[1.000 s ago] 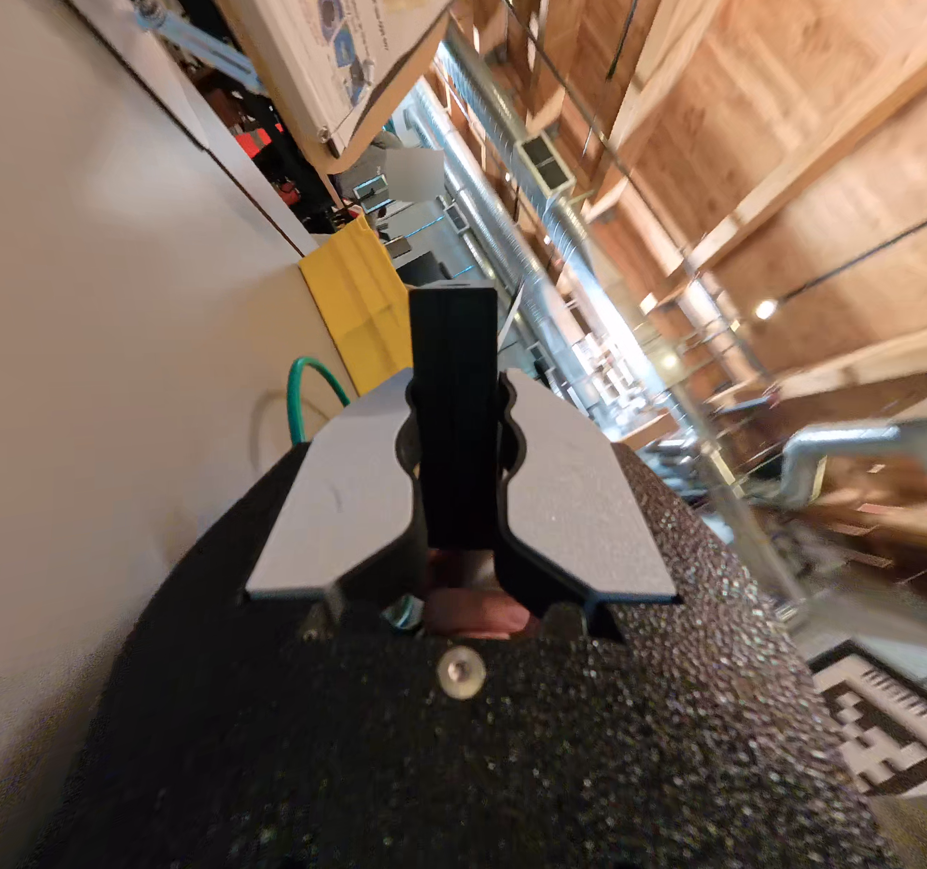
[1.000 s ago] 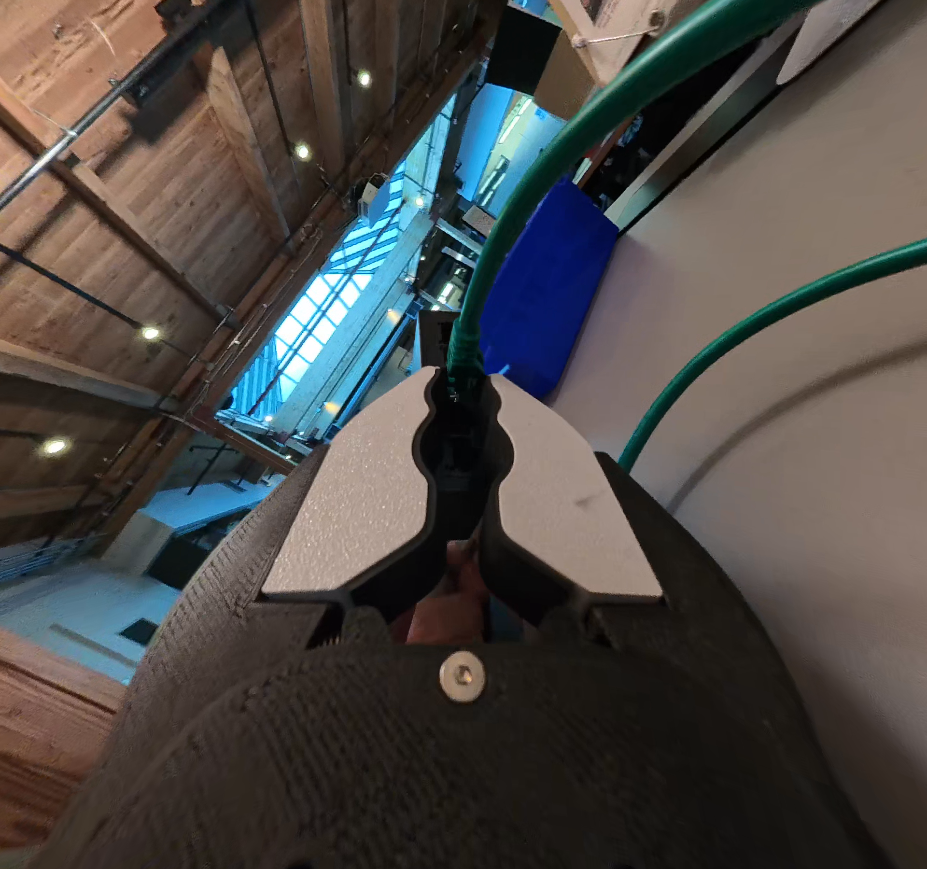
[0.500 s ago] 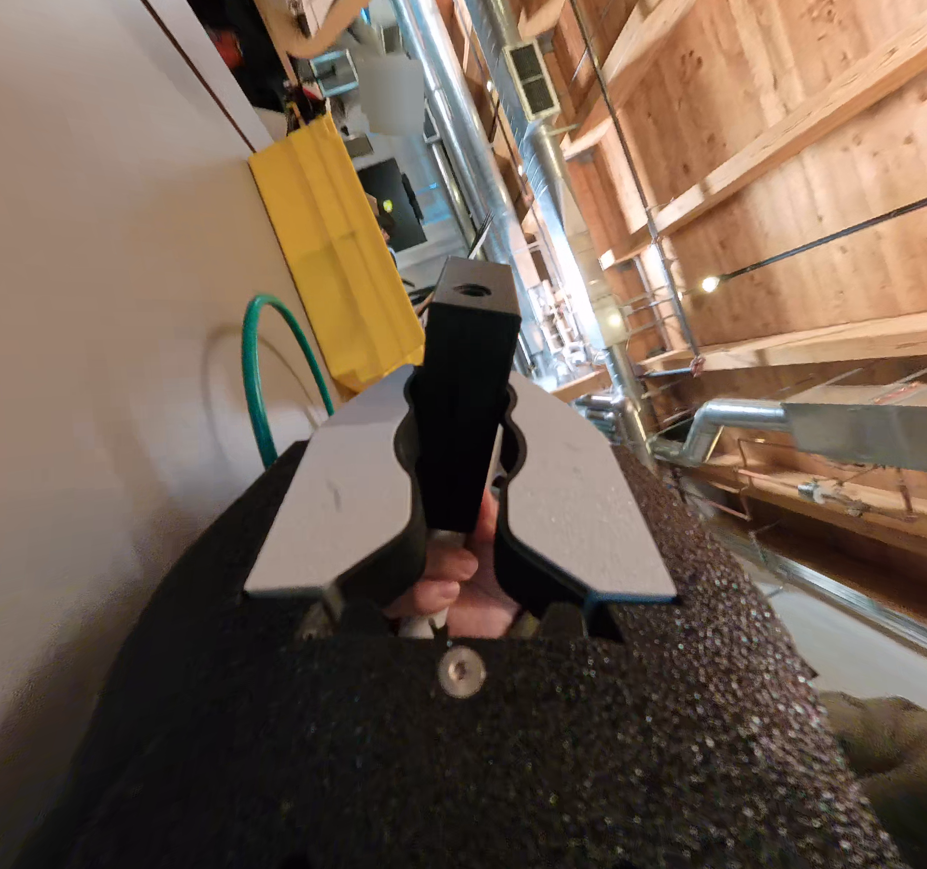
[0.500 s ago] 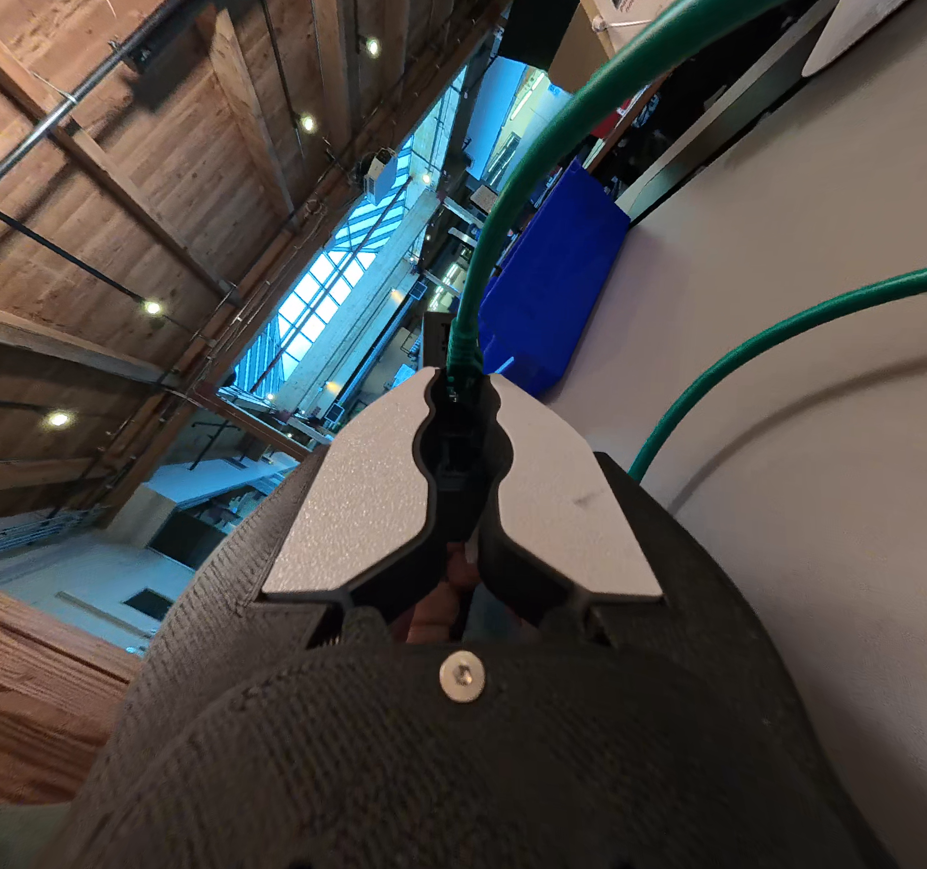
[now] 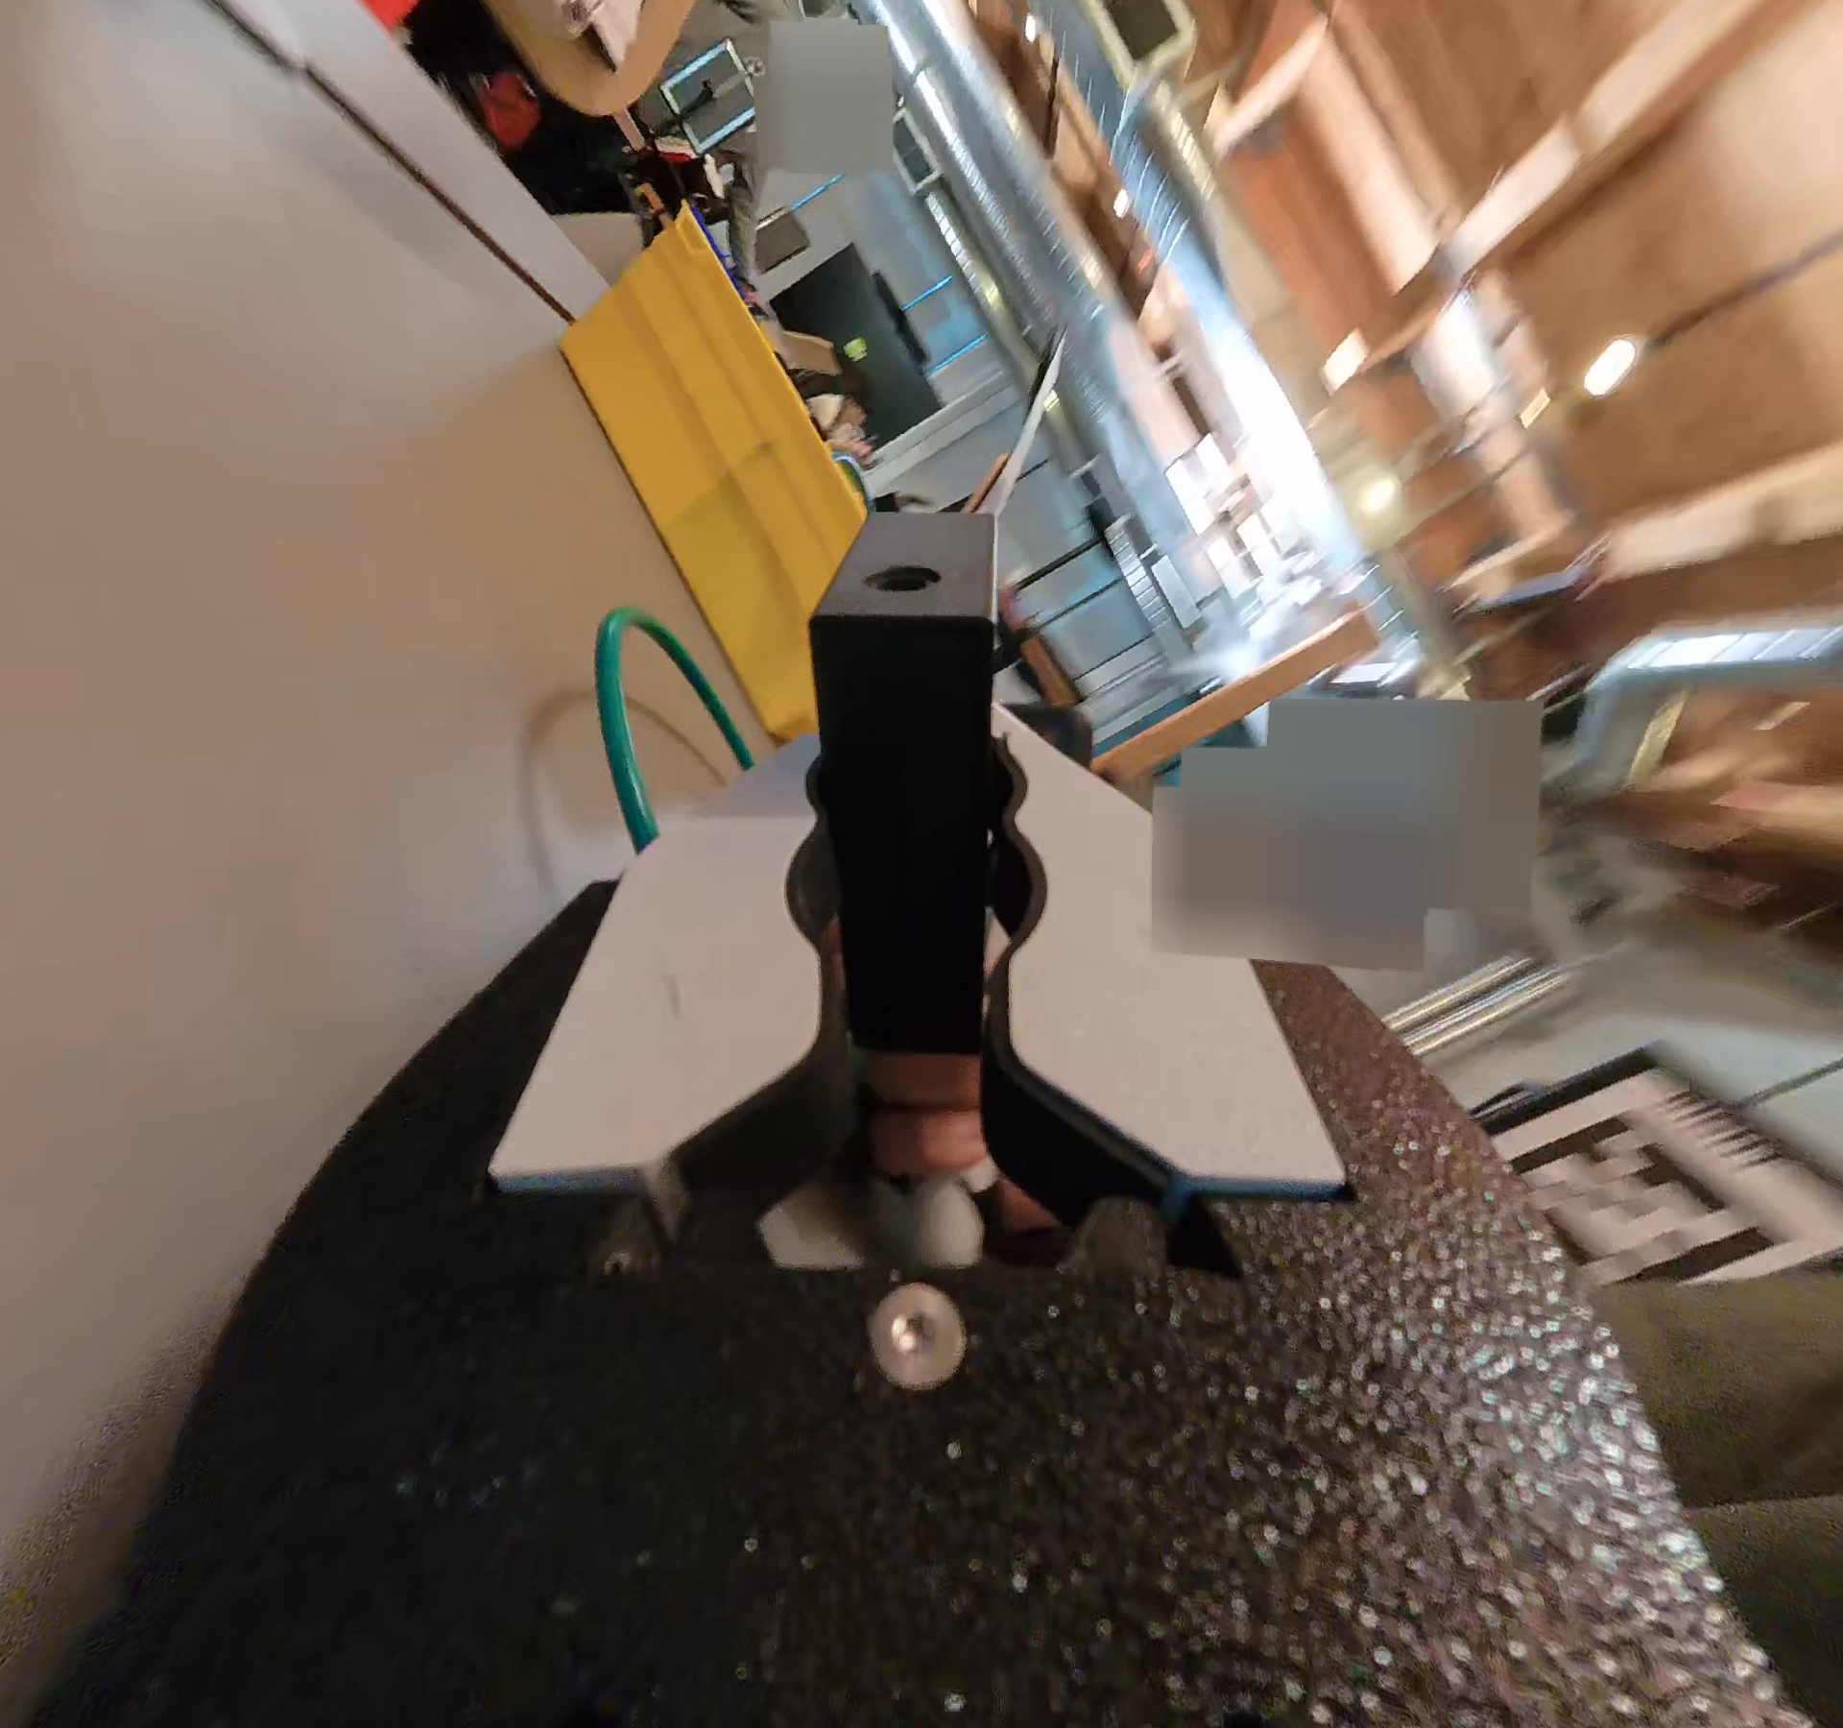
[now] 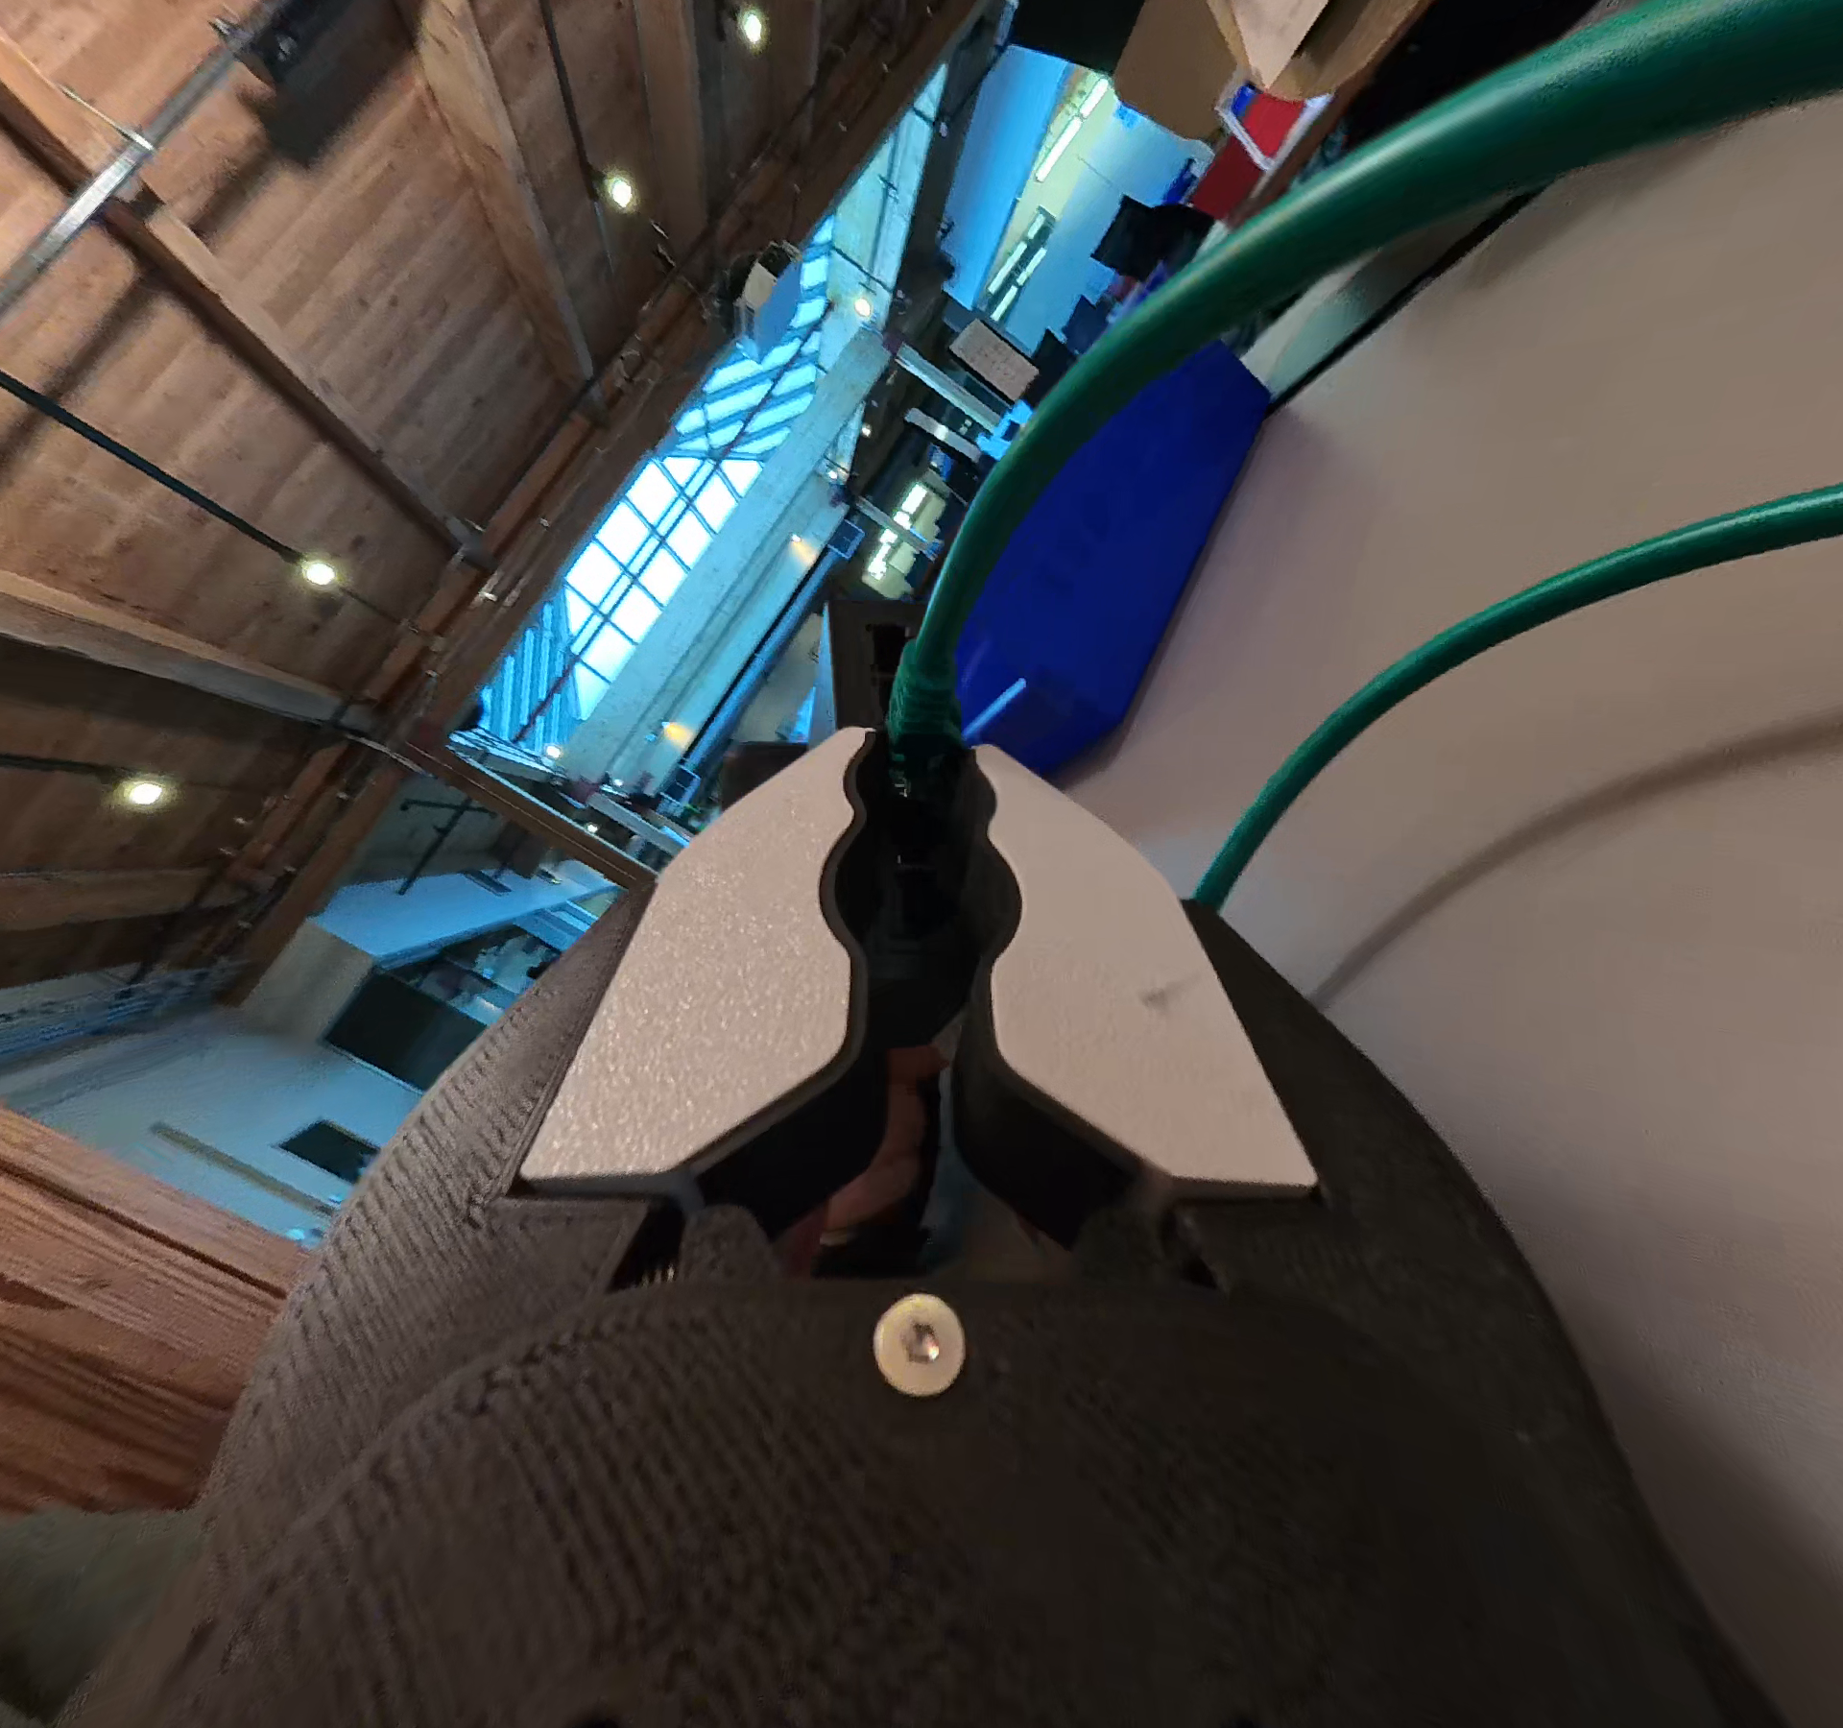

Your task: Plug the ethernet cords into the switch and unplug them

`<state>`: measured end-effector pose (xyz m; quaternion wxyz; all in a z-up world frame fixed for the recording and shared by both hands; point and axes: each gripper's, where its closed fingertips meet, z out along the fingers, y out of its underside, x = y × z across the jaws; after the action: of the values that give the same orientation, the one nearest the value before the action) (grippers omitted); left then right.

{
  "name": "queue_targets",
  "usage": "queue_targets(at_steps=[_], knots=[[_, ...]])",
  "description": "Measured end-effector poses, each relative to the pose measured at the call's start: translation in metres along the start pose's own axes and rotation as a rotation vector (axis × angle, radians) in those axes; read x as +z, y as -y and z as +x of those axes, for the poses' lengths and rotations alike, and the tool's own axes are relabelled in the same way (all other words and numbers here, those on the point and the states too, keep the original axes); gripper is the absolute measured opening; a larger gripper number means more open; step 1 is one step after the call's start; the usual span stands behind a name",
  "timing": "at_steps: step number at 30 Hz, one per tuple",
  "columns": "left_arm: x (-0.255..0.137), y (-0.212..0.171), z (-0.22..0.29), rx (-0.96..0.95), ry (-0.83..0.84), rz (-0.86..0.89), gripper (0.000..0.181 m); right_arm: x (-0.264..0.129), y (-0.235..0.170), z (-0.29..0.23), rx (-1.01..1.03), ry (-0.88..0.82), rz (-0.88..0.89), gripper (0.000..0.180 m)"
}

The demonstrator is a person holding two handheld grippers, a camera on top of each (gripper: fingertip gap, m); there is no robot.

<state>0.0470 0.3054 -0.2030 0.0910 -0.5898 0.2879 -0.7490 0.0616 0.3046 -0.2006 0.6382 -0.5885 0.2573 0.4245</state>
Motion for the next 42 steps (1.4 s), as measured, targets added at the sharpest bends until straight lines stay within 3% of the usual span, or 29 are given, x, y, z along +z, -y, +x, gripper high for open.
queue_targets(at_steps=[2,5,8,11,42], knots=[[0.0,0.003,0.007,0.034,-0.017,-0.013,0.027,0.001,0.004,-0.008,0.019,0.046,0.021,0.015],[-0.002,0.004,0.006,-0.139,-0.103,0.028,0.027,0.006,0.004,-0.008,-0.056,0.001,-0.011,0.014],[-0.002,0.006,0.01,-0.056,-0.073,0.022,0.027,0.005,0.005,-0.011,-0.034,0.024,0.005,0.014],[-0.003,0.008,0.008,-0.141,-0.109,0.058,0.027,0.008,0.004,-0.01,-0.07,-0.008,-0.023,0.014],[0.001,0.011,0.01,-0.084,-0.116,0.153,0.027,0.007,0.012,-0.01,0.08,0.051,0.14,0.014]])
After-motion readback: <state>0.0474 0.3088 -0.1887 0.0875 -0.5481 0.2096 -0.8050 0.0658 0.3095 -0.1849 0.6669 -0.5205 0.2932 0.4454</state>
